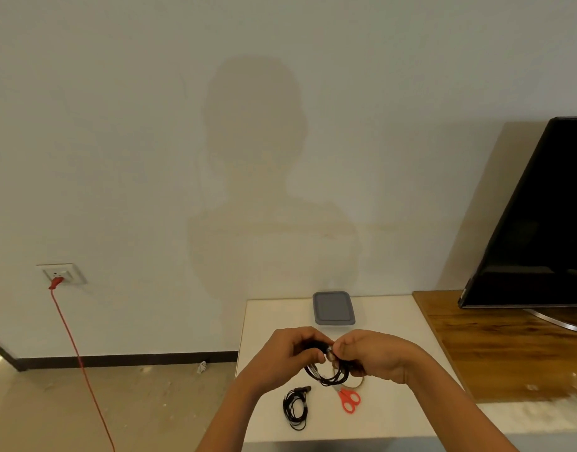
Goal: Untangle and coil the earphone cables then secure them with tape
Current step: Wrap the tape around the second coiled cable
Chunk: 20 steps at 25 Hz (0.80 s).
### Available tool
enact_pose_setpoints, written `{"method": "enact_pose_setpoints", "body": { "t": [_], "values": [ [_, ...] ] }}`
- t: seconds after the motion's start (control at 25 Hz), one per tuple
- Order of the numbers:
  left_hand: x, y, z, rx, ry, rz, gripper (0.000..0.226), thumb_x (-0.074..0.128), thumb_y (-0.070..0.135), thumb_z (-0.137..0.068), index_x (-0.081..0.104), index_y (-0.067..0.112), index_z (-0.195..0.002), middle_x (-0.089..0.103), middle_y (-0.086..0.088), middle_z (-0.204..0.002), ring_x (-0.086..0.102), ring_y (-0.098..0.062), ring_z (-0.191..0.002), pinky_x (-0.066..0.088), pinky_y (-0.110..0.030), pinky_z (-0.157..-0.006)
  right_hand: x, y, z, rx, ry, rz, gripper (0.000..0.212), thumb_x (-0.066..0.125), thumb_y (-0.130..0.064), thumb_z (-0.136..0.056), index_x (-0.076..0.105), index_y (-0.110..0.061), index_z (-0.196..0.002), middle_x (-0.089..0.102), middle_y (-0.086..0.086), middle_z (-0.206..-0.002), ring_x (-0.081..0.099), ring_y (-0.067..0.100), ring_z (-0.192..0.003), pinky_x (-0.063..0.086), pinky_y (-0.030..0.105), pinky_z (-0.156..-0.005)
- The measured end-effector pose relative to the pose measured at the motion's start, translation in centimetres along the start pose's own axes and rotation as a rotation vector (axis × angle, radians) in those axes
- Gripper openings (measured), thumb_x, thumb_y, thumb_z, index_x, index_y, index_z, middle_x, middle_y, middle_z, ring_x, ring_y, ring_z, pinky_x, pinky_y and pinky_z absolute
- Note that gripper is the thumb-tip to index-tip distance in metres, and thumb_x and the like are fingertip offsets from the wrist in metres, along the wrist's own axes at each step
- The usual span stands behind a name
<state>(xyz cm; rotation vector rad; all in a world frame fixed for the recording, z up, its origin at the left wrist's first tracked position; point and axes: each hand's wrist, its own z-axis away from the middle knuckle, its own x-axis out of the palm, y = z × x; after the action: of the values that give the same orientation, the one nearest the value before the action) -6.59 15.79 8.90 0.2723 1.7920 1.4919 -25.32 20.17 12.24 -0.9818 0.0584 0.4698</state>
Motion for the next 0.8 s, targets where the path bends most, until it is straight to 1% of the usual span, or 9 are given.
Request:
{"method": "enact_pose_setpoints", "body": {
  "t": [0.12, 0.28, 0.44, 0.52, 0.64, 0.72, 0.8],
  "values": [
    [0.5, 0.1, 0.3, 0.014, 0.039, 0.045, 0.026, 0.061, 0.011, -0.089, 0.067, 0.026, -0.109, 0.073, 0.005, -0.096, 0.069, -0.01, -0.088, 0.055, -0.025, -0.082, 0.1, -0.1, -0.1, 0.02, -0.005, -0.102, 0.028, 0.041, -0.021, -0.1, 0.065, -0.011, -0.09, 0.062, 0.002, -0.081, 0.055, 0.012, -0.075, 0.048, 0.021, -0.071],
    [1.1, 0.5, 0.5, 0.03, 0.162, 0.092, 0.019, 0.07, 0.016, -0.084, 0.07, 0.024, -0.101, 0.072, 0.005, -0.091, 0.069, -0.008, -0.073, 0.054, -0.021, -0.071, 0.4, -0.1, -0.2, 0.002, 0.024, -0.18, 0.029, 0.041, -0.02, -0.1, 0.066, -0.01, -0.089, 0.062, 0.005, -0.081, 0.054, 0.013, -0.074, 0.048, 0.021, -0.07],
    [1.5, 0.4, 0.9, 0.016, 0.178, 0.144, 0.015, 0.072, 0.017, -0.084, 0.071, 0.021, -0.099, 0.074, 0.001, -0.084, 0.072, -0.014, -0.075, 0.057, -0.024, -0.072, 0.3, 0.1, 0.0, -0.019, 0.065, -0.068, 0.027, 0.046, -0.027, -0.099, 0.066, -0.012, -0.089, 0.061, 0.004, -0.08, 0.053, 0.013, -0.074, 0.05, 0.022, -0.073],
    [1.7, 0.3, 1.0, 0.01, 0.177, 0.149, 0.014, 0.07, 0.016, -0.085, 0.071, 0.02, -0.098, 0.074, 0.001, -0.085, 0.071, -0.014, -0.076, 0.057, -0.024, -0.072, 0.3, 0.2, 0.1, -0.033, 0.071, -0.043, 0.026, 0.048, -0.028, -0.098, 0.067, -0.013, -0.088, 0.061, 0.003, -0.077, 0.053, 0.012, -0.072, 0.049, 0.022, -0.072],
    [2.0, 0.3, 1.0, -0.003, 0.191, 0.127, 0.011, 0.068, 0.015, -0.087, 0.071, 0.022, -0.094, 0.073, 0.005, -0.084, 0.07, -0.01, -0.073, 0.054, -0.02, -0.068, 0.5, 0.4, 0.4, -0.077, 0.08, -0.001, 0.024, 0.049, -0.028, -0.097, 0.067, -0.015, -0.088, 0.062, 0.0, -0.076, 0.054, 0.01, -0.071, 0.048, 0.021, -0.071],
    [2.3, 0.2, 1.1, -0.021, 0.213, 0.127, 0.01, 0.068, 0.015, -0.087, 0.071, 0.024, -0.092, 0.073, 0.007, -0.082, 0.069, -0.009, -0.072, 0.053, -0.019, -0.066, 0.7, 0.7, 0.6, -0.126, 0.119, 0.019, 0.022, 0.05, -0.027, -0.097, 0.067, -0.016, -0.089, 0.066, -0.001, -0.079, 0.059, 0.009, -0.073, 0.05, 0.016, -0.071],
    [2.4, 0.1, 1.1, -0.04, 0.239, 0.134, 0.01, 0.067, 0.015, -0.087, 0.071, 0.024, -0.091, 0.073, 0.007, -0.081, 0.069, -0.01, -0.072, 0.053, -0.019, -0.065, 1.0, 1.2, 0.7, -0.176, 0.203, 0.01, 0.019, 0.05, -0.024, -0.097, 0.068, -0.019, -0.094, 0.07, -0.003, -0.086, 0.065, 0.008, -0.077, 0.052, 0.015, -0.07]
  ]
}}
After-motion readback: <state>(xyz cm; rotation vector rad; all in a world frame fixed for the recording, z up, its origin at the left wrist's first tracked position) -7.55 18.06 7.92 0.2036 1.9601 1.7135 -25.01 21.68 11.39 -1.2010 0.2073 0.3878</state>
